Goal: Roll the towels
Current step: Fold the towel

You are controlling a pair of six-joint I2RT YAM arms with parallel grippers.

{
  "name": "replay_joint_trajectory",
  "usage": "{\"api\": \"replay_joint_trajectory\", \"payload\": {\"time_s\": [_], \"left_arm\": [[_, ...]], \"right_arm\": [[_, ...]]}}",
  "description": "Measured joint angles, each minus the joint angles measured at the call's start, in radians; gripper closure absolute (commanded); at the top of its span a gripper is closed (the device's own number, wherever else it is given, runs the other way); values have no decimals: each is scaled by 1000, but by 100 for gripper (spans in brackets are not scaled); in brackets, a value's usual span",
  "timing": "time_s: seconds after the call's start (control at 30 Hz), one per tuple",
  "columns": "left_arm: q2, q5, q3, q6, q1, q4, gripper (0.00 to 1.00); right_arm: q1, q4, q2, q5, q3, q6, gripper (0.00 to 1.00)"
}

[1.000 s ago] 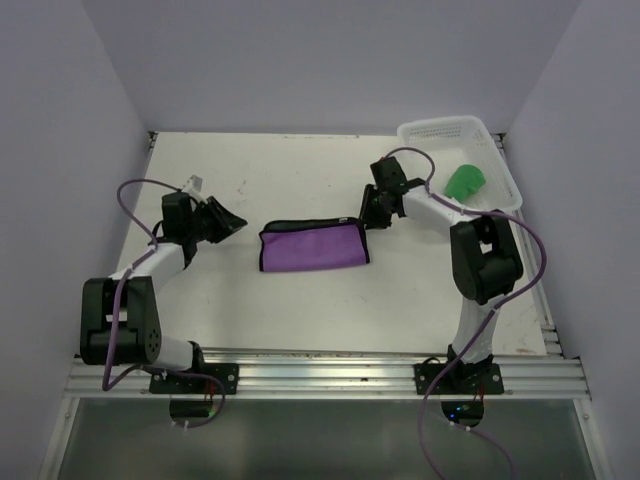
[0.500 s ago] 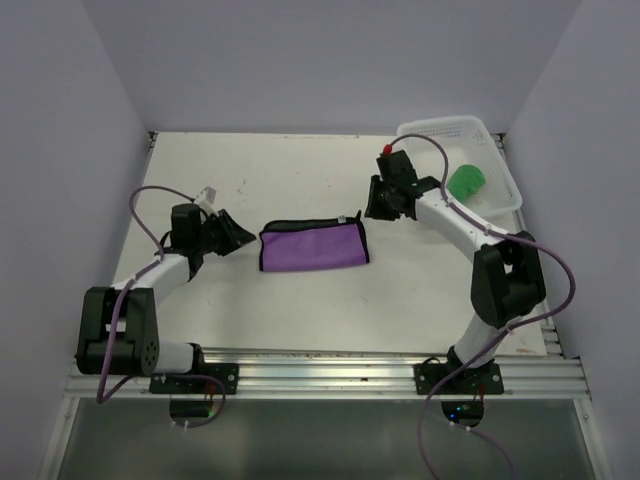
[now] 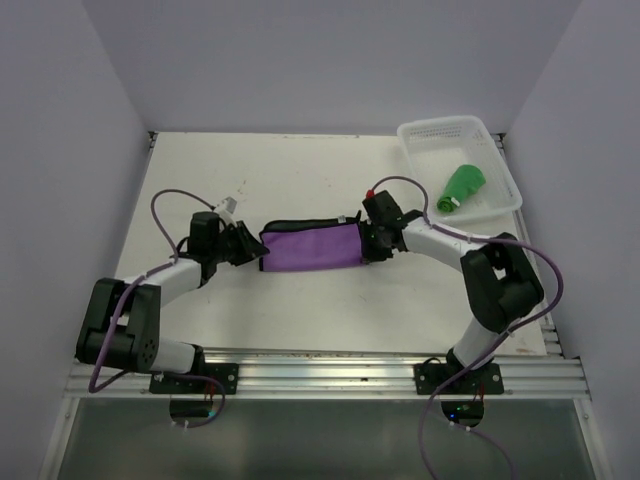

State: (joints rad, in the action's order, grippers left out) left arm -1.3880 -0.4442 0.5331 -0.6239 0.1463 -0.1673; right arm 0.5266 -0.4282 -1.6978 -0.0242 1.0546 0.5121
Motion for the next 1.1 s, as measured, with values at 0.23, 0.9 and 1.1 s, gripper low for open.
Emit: {"api": "replay_joint_trajectory", "payload": {"time_s": [0.23,0.9,1.1], "left_arm": [[-95,1,43,-1,2,-64,80],[-259,121,95,-1,7,-123,86],[-218,122,73,0,7,-121,85]], "right_arm": [[-2,45,-45,-20,-38,0,96],[-2,64,-48,-24,-44,-2,95],[-2,48,-34,-23,-44,-10,85]]}}
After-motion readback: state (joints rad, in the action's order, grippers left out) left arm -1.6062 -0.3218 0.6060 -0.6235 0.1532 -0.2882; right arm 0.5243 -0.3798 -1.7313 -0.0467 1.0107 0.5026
